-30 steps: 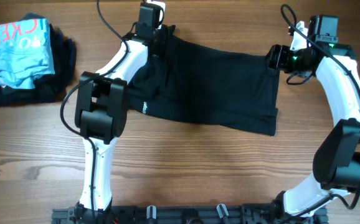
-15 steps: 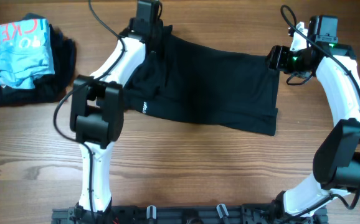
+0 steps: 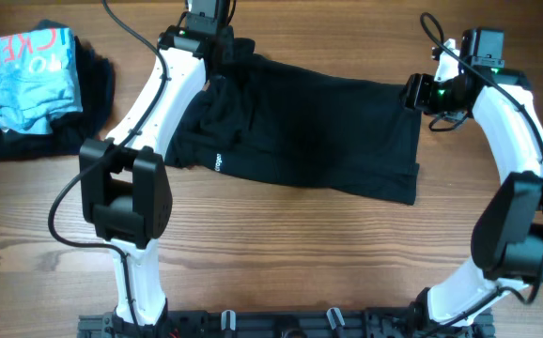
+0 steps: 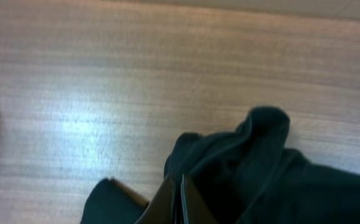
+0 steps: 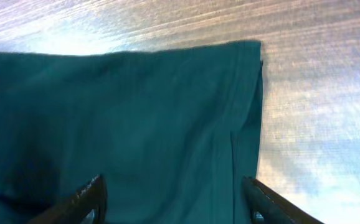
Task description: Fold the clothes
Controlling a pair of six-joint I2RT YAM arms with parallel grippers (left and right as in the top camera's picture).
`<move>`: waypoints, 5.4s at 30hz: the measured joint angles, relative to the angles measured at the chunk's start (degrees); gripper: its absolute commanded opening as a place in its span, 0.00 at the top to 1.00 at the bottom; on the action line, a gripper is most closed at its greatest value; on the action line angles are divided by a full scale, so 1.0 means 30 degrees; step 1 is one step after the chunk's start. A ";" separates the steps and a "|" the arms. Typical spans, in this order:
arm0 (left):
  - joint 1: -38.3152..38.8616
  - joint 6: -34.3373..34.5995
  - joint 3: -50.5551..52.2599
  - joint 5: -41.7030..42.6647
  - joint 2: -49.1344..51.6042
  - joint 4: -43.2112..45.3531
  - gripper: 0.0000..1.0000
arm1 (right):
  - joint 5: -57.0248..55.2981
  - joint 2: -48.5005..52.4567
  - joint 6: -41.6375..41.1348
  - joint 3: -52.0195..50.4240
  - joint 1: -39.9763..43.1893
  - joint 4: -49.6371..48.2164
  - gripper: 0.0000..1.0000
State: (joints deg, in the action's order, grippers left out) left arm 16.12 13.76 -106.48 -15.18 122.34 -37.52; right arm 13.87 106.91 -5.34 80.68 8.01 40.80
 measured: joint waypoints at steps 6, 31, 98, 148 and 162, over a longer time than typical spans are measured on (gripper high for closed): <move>0.0000 0.0189 0.0000 -0.0007 0.0000 -0.0211 0.96 | -0.0328 0.2361 -0.0058 -0.0015 0.0000 -0.2506 0.24; 0.0000 0.0270 0.0000 -0.0007 0.0000 -0.0350 0.96 | -0.1880 0.5282 -0.0262 -0.0044 0.0000 -0.8065 0.59; -0.0947 -0.3723 -0.0036 0.5603 0.3228 0.1668 0.55 | -0.1486 0.3286 0.0240 0.5122 0.0000 0.3118 0.96; -0.1916 -0.0226 -0.0168 0.1421 -0.1872 -0.7854 0.96 | -0.0765 0.2419 0.0240 0.5129 0.0000 0.9056 0.96; -0.2550 -0.0175 0.0918 0.1428 -0.1872 -0.9333 0.96 | -0.0787 0.2390 0.0226 0.1996 0.0539 0.8648 0.96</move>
State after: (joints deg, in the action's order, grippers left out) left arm 8.47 13.23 -103.72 -10.90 116.73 -65.52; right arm 11.51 114.08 -4.67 86.67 9.63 66.74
